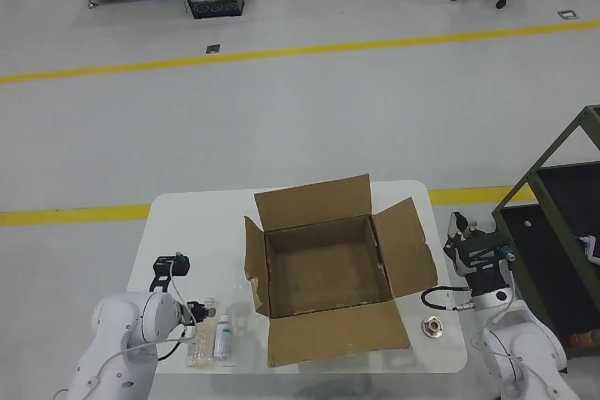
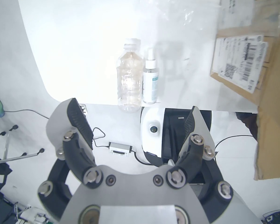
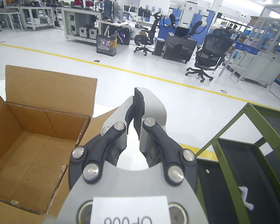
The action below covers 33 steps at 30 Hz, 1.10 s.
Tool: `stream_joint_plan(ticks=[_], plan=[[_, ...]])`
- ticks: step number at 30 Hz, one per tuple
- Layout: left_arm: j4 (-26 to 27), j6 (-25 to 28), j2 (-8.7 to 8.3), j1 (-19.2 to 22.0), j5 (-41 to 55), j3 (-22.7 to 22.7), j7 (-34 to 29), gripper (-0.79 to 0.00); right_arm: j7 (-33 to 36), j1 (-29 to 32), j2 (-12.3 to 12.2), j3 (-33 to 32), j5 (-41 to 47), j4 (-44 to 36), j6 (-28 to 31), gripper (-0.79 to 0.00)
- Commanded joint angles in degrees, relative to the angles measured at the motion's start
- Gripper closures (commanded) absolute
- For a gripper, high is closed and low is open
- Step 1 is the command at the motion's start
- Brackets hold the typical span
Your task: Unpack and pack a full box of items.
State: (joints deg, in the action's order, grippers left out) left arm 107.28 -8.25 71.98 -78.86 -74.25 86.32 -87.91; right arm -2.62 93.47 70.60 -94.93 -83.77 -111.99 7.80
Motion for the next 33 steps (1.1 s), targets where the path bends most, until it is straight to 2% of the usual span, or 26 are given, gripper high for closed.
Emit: stream_joint_plan(ticks=[1, 16, 18, 24, 33], plan=[[-0.38, -0.99, 0.08, 0.07, 1.49, 0.03, 0.53, -0.785, 0.00, 0.00, 0.00, 0.00, 0.00, 0.00, 0.00, 0.000], [0.10, -1.20, 0.14, 0.35, 2.20, -0.30, 1.70, -0.785, 0.00, 0.00, 0.00, 0.00, 0.00, 0.00, 0.00, 0.000], [-0.40, -1.09, 0.14, -0.02, 1.91, -0.38, 3.63, -0.785, 0.00, 0.00, 0.00, 0.00, 0.00, 0.00, 0.00, 0.000], [-5.50, -0.72, 0.18, -0.83, 0.67, -2.06, 7.88, -0.785, 0.00, 0.00, 0.00, 0.00, 0.00, 0.00, 0.00, 0.000], [-17.72, 1.55, 0.29, 1.53, 0.77, -4.52, 10.10, -0.785, 0.00, 0.00, 0.00, 0.00, 0.00, 0.00, 0.00, 0.000]])
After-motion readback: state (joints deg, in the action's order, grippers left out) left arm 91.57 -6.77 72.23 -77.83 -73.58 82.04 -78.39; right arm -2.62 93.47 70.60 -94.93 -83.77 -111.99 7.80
